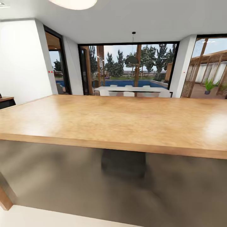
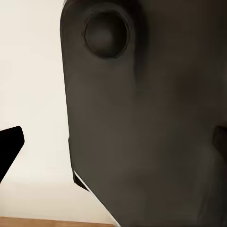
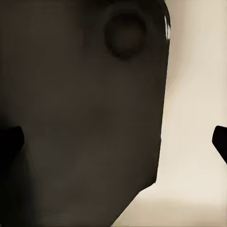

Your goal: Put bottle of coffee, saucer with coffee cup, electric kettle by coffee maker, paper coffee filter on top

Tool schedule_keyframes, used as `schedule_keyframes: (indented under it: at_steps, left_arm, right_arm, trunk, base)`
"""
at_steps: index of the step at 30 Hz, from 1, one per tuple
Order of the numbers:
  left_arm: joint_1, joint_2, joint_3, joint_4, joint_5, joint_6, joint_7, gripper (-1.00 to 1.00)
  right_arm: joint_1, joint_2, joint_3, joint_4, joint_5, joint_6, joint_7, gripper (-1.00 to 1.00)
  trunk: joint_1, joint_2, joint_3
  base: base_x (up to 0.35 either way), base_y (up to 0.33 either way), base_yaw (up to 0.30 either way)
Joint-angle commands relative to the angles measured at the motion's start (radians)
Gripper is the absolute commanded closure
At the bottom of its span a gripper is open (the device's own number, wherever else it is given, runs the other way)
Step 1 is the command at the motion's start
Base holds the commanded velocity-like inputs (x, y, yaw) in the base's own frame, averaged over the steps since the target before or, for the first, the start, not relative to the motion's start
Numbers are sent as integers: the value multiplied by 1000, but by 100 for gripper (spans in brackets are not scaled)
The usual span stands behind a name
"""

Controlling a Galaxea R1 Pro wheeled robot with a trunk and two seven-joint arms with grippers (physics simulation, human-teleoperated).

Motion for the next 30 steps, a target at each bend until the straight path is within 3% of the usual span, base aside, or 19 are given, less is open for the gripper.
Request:
schedule_keyframes:
  at_steps: [1, 5, 11, 20, 23, 29, 30]
  left_arm:
    - [1, -6, -6, -6, -2, -6, -6, -100]
    - [1, -28, -13, -28, -2, -27, -6, -100]
    - [1, -29, -13, -57, -2, -27, -6, -100]
    - [1, -29, -13, -54, -2, -27, -6, -100]
    - [1, -40, -2, -72, 0, -35, 1, -100]
    - [1, -45, 1, -105, 2, -39, 4, -100]
    - [1, -45, 1, -222, 2, -39, 4, -100]
  right_arm:
    - [-6, -6, -1, -6, 4, -6, 0, -100]
    - [-29, -12, 0, -29, 4, -15, 0, -100]
    - [-63, -12, 0, -34, 4, -15, 0, -100]
    - [-64, -12, 0, -33, 4, -15, 0, -100]
    - [-81, -29, -4, -50, -1, -32, -1, -100]
    - [-116, -34, -6, -85, -5, -66, -3, -100]
    - [-170, -34, -6, -98, -5, -196, -3, -100]
  trunk:
    - [0, 0, 0]
    - [0, 0, 0]
    - [0, 0, 0]
    - [0, 0, 0]
    - [0, 0, 0]
    - [0, 0, 0]
    - [0, 0, 0]
  base:
    - [0, 0, 0]
    - [0, 0, 0]
    - [0, 0, 0]
    - [0, 0, 0]
    - [0, 0, 0]
    - [0, 0, 14]
    - [0, 0, 94]
